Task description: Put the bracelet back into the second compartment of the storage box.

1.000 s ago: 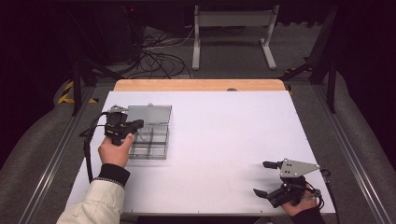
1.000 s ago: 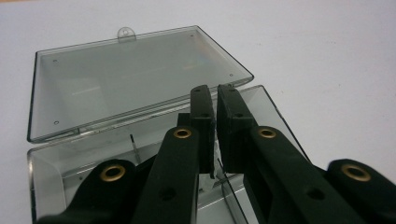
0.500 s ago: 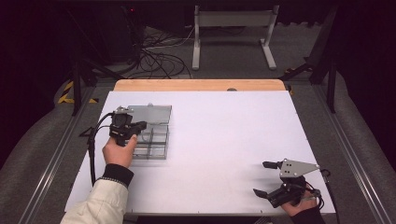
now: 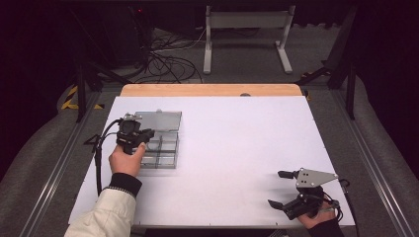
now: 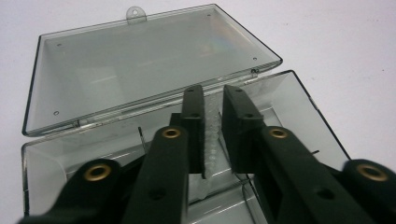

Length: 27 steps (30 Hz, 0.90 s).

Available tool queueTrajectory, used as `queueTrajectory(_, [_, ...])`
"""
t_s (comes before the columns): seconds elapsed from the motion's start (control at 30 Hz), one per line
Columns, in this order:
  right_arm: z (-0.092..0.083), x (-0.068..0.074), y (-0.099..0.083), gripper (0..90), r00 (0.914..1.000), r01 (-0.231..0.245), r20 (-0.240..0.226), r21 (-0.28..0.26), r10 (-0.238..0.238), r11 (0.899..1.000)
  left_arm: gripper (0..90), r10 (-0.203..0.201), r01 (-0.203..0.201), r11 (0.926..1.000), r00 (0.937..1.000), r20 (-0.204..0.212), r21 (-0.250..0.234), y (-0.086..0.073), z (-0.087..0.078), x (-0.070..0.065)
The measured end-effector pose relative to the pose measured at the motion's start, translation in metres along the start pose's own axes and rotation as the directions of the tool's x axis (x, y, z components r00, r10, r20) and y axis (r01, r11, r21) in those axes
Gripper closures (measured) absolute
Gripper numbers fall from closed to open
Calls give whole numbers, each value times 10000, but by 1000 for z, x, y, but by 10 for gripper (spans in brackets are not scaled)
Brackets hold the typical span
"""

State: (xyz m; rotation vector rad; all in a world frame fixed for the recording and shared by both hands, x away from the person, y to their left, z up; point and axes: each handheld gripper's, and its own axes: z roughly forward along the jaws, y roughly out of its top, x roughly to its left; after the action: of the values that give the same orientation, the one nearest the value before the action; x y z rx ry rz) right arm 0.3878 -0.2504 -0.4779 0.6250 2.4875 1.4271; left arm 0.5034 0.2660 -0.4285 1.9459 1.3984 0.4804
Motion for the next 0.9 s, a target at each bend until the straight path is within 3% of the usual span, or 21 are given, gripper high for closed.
queueTrajectory(0.17, [0,0,0,5,10000,0,16,11,0,10000,582,616,-632,9975,9969,-498,-323,0,-6,-3])
queueTrajectory(0.37, [0,0,0,5,10000,-1,16,8,1,10000,453,869,-884,9916,9960,-203,-946,1,-17,-6])
queueTrajectory(0.6, [0,0,0,5,10000,3,12,7,-3,10000,362,1458,-1436,9774,9893,34,-1549,3,-37,-21])
queueTrajectory(0.73, [0,0,0,5,10000,4,9,3,-4,10000,332,1962,-1906,9639,9805,120,-1860,5,-51,-33])
queueTrajectory(0.9, [0,0,0,5,10000,17,0,30,-17,10000,322,2265,-2101,9527,9726,520,-2194,6,-64,-46])
